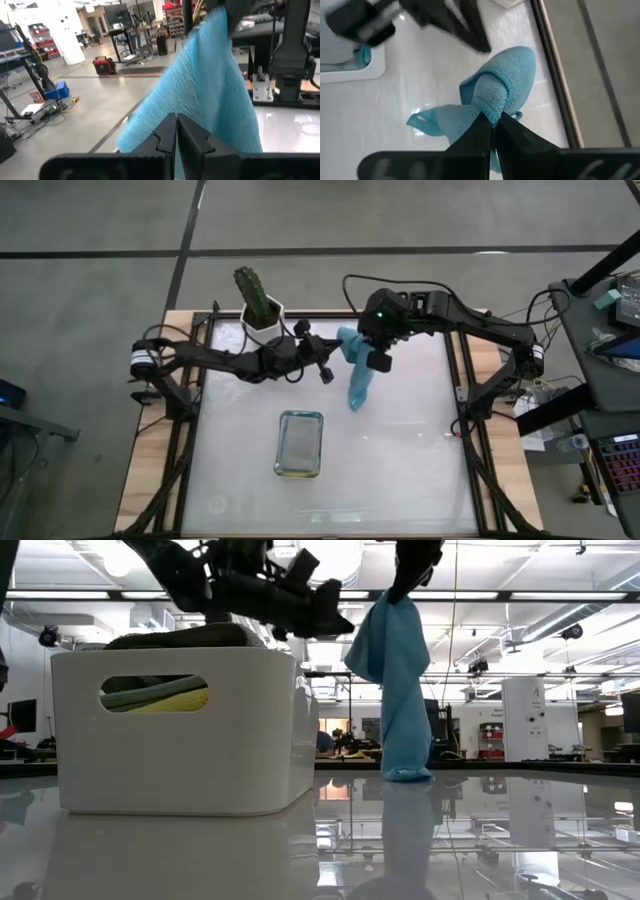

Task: Fold microfiber towels
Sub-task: Fold the blue microfiber towel

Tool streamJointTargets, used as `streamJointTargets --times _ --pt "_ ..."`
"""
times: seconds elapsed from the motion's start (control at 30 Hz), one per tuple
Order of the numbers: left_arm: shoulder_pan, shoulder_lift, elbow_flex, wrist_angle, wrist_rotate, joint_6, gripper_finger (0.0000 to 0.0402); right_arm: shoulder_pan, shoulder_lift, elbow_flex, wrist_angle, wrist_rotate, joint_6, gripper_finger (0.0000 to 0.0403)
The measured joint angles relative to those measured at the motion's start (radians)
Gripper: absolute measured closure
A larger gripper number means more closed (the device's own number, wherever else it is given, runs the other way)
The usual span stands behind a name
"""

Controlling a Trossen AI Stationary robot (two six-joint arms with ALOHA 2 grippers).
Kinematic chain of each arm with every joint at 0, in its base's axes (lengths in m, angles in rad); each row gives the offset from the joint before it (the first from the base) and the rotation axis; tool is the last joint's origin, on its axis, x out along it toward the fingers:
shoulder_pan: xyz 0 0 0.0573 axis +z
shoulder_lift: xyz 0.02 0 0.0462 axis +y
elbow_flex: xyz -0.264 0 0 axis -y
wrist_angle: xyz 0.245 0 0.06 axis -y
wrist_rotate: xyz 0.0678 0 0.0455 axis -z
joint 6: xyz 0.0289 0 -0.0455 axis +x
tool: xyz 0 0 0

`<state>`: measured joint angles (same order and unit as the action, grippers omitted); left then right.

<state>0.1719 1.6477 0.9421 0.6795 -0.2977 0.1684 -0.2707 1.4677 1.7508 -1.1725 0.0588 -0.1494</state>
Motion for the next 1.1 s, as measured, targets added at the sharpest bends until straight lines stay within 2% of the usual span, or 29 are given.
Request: streamJointTargets --times 0.17,0.27,0.6,0.7,0.9,1.1 --pt "0.000 -0.047 -0.001 -0.045 0.011 0.008 0.0401 0.000 0.000 0.000 -0.032 -0.071 0.034 0.0392" --pt "0.000 -0.076 -0.009 -0.046 0.020 0.025 0.0401 0.006 0.000 -0.006 -0.032 -0.093 0.053 0.0377" --pt "0.000 -0.128 -0.012 -0.122 0.023 0.032 0.0402 0.034 0.000 -0.056 -0.029 -0.146 0.097 0.0260" --pt "0.000 -0.137 -0.012 -0.133 0.024 0.032 0.0402 0.033 -0.004 -0.058 -0.039 -0.145 0.105 0.0236" --pt "0.000 -0.144 -0.013 -0.205 0.023 0.032 0.0402 0.033 -0.035 -0.091 -0.033 -0.138 0.086 0.0229" --pt "0.000 -0.145 -0.014 -0.220 0.024 0.032 0.0402 0.032 -0.072 -0.274 0.134 -0.137 0.061 0.0231"
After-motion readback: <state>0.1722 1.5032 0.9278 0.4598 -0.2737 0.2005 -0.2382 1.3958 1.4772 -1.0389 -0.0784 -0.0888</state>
